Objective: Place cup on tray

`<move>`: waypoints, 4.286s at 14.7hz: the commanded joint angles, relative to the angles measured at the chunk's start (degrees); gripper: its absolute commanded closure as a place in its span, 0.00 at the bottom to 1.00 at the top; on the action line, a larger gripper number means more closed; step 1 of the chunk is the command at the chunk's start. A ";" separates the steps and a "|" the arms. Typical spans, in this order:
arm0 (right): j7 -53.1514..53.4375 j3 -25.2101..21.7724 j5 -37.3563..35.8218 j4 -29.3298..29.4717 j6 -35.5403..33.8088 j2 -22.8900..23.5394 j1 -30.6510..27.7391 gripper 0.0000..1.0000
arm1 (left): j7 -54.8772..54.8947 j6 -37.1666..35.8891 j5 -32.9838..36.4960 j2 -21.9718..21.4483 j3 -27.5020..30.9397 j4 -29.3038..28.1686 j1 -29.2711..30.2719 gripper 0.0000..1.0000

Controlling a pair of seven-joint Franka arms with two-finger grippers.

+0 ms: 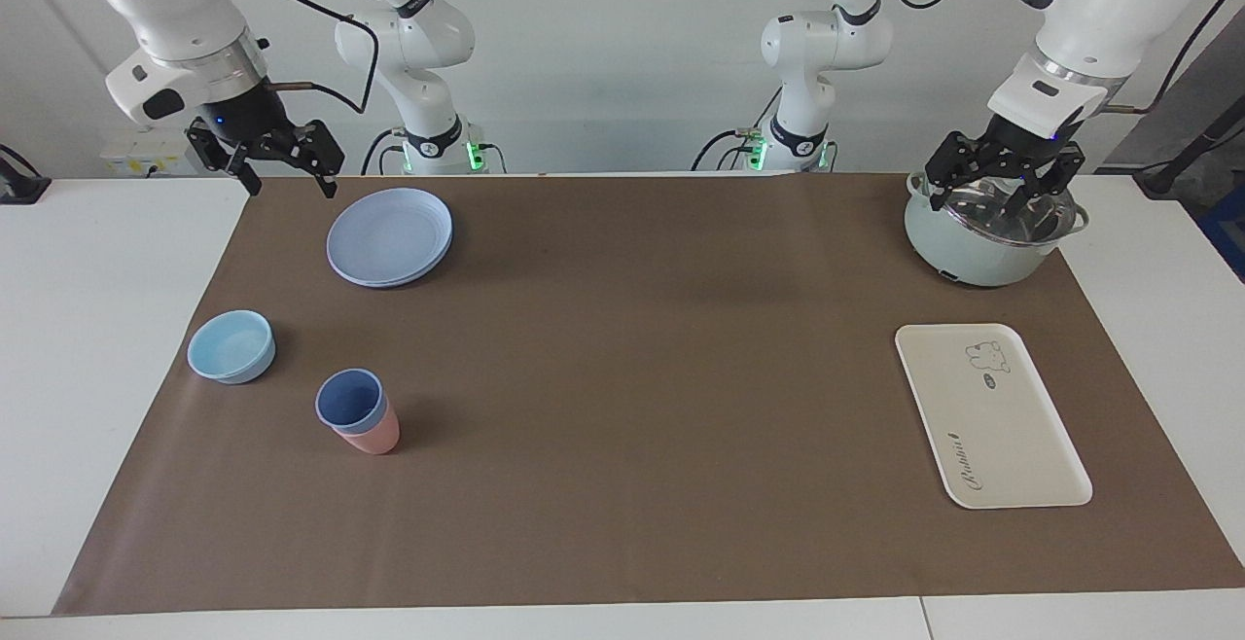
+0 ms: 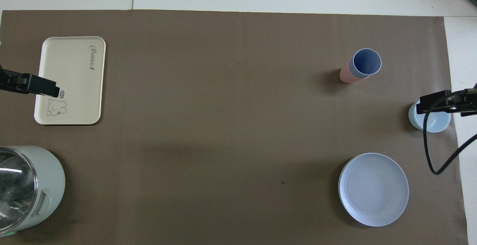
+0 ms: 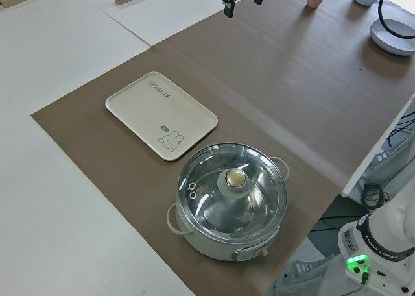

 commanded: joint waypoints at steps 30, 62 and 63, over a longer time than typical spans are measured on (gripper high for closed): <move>-81.55 -0.37 39.32 -12.29 34.00 15.69 -14.47 0.00 | 0.73 -0.27 0.68 -1.47 0.59 -1.39 -0.05 0.00; -117.79 0.07 79.51 -12.29 32.33 31.35 -13.43 0.00 | 0.73 -0.27 0.68 -1.47 0.68 -1.39 0.13 0.00; -117.96 0.07 80.03 -12.29 32.68 31.35 -13.42 0.00 | 0.73 -0.27 0.68 -1.47 0.68 -1.39 0.13 0.00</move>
